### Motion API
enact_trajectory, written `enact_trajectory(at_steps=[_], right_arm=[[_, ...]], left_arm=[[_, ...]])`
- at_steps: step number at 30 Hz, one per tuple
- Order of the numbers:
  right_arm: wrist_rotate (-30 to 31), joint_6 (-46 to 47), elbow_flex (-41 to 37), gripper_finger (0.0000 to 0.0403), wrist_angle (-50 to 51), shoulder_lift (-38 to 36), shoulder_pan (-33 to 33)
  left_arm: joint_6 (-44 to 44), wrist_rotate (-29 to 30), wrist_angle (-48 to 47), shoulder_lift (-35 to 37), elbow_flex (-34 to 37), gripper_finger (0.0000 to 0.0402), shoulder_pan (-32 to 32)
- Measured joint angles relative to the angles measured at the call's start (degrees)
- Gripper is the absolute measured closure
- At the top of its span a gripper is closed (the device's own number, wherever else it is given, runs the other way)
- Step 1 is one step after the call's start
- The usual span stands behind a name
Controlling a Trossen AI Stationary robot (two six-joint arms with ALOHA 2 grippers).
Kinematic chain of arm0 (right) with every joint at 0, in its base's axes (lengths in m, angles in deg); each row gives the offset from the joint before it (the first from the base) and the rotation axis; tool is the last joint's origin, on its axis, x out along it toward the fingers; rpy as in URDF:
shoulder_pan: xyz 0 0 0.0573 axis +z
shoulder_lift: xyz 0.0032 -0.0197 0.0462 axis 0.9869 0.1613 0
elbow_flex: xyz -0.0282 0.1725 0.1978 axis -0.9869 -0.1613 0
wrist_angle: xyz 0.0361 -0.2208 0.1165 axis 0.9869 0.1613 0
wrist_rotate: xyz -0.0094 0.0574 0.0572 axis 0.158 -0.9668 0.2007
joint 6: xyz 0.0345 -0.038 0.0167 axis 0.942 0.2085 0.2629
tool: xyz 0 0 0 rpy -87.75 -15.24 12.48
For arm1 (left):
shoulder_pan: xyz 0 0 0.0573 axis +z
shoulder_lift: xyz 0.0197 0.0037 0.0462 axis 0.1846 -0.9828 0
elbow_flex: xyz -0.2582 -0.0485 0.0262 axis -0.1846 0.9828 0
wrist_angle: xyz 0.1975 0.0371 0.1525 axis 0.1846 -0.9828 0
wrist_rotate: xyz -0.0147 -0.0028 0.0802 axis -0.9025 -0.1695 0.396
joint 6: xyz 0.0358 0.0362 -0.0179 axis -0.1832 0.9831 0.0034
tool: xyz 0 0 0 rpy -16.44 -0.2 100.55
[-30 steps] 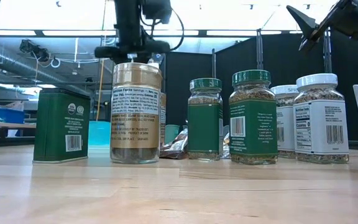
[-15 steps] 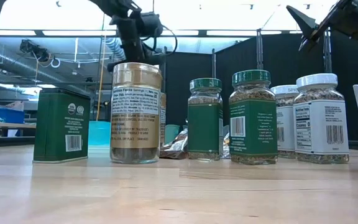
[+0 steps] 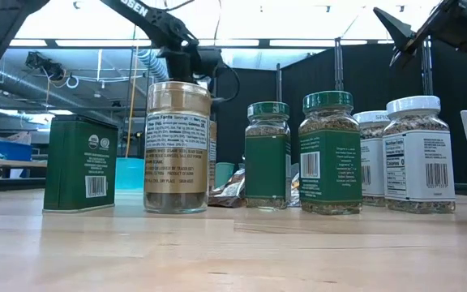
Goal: Sort spices by type
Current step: Put the top black seasoning can into the green bin, then put the black seasoning can into the green bin
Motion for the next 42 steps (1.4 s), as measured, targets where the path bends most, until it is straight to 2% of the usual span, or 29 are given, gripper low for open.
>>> enact_trajectory(at_steps=[12, 27, 37, 42], right_arm=[[0.00, 0.00, 0.00, 0.0096, 0.32, -0.01, 0.00], [0.00, 0.07, -0.01, 0.0096, 0.92, 0.01, 0.00], [0.00, 0.02, -0.01, 0.0096, 0.96, -0.01, 0.00], [0.00, 0.02, -0.01, 0.0096, 0.96, -0.01, 0.00]], left_arm=[[0.02, 0.21, 3.03, -0.72, 2.30, 0.0279, 1.01], [0.30, -2.99, 6.21, -0.72, 4.76, 0.0276, 2.25], [0.37, -2.93, 7.33, -0.64, 4.76, 0.0207, 2.25], [0.46, -3.09, 7.32, -0.61, 4.76, 0.0189, 2.25]])
